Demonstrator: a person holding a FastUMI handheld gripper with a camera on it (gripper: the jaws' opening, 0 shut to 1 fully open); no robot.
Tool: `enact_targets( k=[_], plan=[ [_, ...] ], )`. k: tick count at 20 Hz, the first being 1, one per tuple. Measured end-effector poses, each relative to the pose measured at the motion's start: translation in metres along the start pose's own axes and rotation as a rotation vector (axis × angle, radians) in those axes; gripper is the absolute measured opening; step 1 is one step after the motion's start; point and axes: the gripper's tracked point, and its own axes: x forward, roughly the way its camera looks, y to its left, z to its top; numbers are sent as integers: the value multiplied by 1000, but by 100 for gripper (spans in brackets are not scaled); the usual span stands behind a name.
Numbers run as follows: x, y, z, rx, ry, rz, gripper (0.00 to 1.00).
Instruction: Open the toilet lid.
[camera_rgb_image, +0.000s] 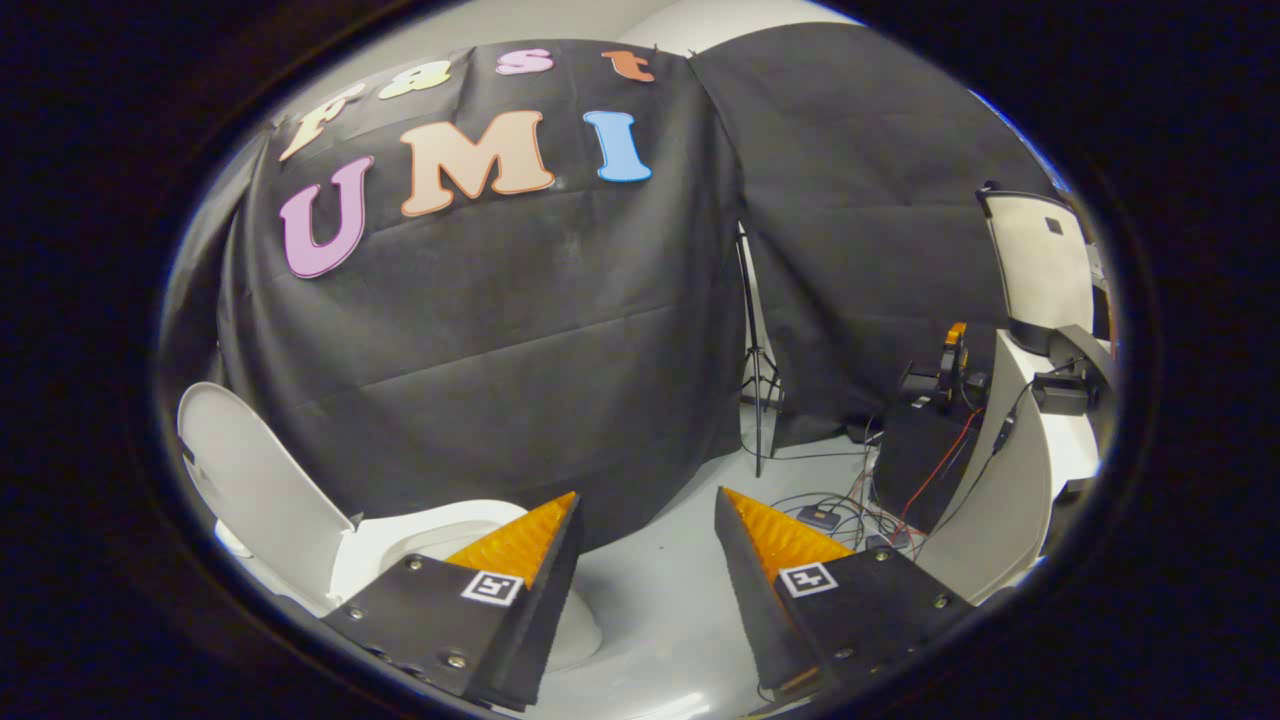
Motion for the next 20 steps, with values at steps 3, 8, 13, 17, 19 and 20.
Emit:
enact_targets(
  k=[3,8,13,17,19,20],
  plan=[
    [1,0,-1,0,4,-2,78],
    [2,0,-4,2,9,-1,78],
    [2,-3,-6,5,14,-5,78],
    [3,-3,-10,4,24,-6,78],
    [4,-1,-11,1,26,-4,78],
    [4,-2,-10,1,27,-5,78]
  ],
)
